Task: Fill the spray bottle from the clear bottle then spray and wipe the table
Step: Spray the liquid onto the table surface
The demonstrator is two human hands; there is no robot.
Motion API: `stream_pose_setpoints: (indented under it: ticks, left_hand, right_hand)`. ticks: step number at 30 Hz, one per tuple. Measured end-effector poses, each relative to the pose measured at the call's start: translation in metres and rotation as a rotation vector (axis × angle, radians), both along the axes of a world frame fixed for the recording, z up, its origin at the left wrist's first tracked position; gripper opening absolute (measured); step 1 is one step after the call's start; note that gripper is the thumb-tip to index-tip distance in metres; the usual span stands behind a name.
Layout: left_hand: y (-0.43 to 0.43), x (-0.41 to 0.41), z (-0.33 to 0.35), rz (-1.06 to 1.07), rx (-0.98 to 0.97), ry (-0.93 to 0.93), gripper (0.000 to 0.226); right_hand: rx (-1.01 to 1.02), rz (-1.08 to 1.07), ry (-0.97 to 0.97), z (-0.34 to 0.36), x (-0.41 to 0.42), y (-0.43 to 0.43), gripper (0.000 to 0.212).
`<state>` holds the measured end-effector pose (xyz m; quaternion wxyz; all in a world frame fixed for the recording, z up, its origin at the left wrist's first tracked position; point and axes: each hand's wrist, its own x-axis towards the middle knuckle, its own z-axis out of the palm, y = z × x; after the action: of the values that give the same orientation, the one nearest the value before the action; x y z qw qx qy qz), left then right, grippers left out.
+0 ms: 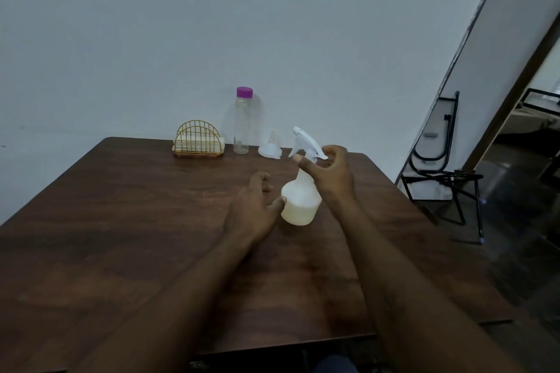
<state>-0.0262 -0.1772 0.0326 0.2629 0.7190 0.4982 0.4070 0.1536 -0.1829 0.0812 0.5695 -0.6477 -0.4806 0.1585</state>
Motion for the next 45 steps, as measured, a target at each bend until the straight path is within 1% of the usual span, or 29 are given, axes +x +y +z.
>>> stream_pose_setpoints:
  ticks: [3,6,9,12,15,16,19,21,25,27,30,33,36,39,42,45]
  left_hand:
    - [0.001,0.003,-0.004,-0.007,-0.010,0.018,0.068]
    - [0.003,0.003,-0.010,-0.014,-0.003,-0.013,0.068]
    - [0.007,0.002,-0.013,-0.016,-0.007,-0.023,0.069]
    - [0.012,0.001,-0.012,-0.016,-0.014,-0.029,0.070]
    - [0.014,0.001,-0.009,-0.020,-0.013,-0.025,0.071]
    - [0.013,0.001,-0.008,-0.022,-0.014,-0.029,0.071]
    - [0.007,0.000,-0.007,-0.033,-0.019,-0.037,0.071]
    - [0.002,-0.004,-0.007,-0.057,-0.018,-0.051,0.069]
    - [-0.010,-0.016,-0.006,-0.104,-0.014,-0.119,0.066]
    - [-0.016,-0.023,-0.007,-0.109,-0.002,-0.143,0.064]
    - [-0.021,-0.034,-0.013,-0.092,0.005,-0.141,0.061]
    - [-0.022,-0.044,-0.024,-0.051,0.022,-0.043,0.057]
    - [-0.025,-0.052,-0.034,-0.041,0.043,0.126,0.052]
    - [-0.025,-0.057,-0.039,-0.033,0.062,0.239,0.050]
    - [-0.022,-0.060,-0.038,0.006,0.107,0.329,0.050]
    - [-0.020,-0.063,-0.037,0.059,0.118,0.427,0.050]
  right_hand:
    - [-0.086,0.200,-0.023,0.004,0.006,0.019,0.075]
    - [-0.061,0.286,0.014,0.002,0.005,0.034,0.078]
    - [-0.032,0.362,0.105,-0.005,0.003,0.041,0.062]
    - [-0.018,0.393,0.172,-0.009,-0.002,0.042,0.044]
    - [-0.001,0.389,0.130,-0.010,-0.006,0.037,0.027]
    - [0.004,0.383,0.135,-0.010,-0.008,0.034,0.027]
    - [-0.011,0.358,0.139,-0.005,-0.011,0.023,0.037]
    - [-0.049,0.381,0.097,0.000,-0.011,0.014,0.040]
    - [-0.216,0.480,-0.019,0.018,-0.009,-0.008,0.033]
    - [-0.328,0.528,-0.112,0.029,-0.004,-0.021,0.027]
    - [-0.434,0.573,-0.204,0.041,0.009,-0.043,0.010]
    - [-0.515,0.525,-0.233,0.045,0.020,-0.059,0.010]
    - [-0.604,0.440,-0.242,0.039,0.025,-0.072,0.028]
    - [-0.663,0.385,-0.224,0.029,0.024,-0.081,0.018]
    - [-0.674,0.348,-0.188,0.020,0.023,-0.083,0.032]
    - [-0.670,0.335,-0.175,0.015,0.018,-0.085,0.037]
